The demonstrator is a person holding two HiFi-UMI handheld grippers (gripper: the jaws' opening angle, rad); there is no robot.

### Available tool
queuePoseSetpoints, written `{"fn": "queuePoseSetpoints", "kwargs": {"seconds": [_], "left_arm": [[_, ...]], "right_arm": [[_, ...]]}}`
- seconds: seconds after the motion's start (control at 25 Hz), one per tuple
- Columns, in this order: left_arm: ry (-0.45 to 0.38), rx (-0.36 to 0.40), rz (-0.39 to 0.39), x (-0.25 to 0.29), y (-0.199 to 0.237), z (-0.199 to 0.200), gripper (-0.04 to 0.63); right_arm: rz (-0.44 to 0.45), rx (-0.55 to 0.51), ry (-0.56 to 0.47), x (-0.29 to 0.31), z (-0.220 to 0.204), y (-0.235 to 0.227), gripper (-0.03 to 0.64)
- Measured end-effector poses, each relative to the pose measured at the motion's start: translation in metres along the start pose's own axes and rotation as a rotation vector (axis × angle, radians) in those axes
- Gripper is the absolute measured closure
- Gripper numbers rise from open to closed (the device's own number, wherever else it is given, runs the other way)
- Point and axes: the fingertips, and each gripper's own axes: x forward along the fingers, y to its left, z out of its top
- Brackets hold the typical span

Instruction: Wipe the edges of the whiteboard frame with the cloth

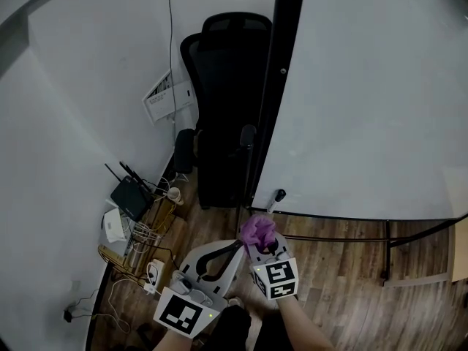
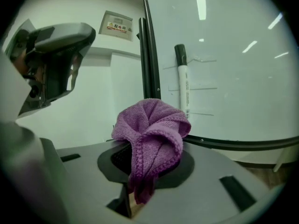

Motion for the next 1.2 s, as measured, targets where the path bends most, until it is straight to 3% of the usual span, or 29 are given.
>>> {"fn": "queuePoseSetpoints", "kwargs": {"seconds": [0.48, 1.2], "left_arm": [[0.05, -0.007, 0.014, 0.0, 0.02, -0.019, 0.578], [0.048, -0.003, -0.023, 0.015, 0.014, -0.025, 0.578]], "right_arm": [[-0.051, 0.001, 0.057, 0.051, -0.01, -0.016, 0.54], [-0.186, 0.065, 0.073, 0.023, -0.03, -0.07, 0.541]]}}
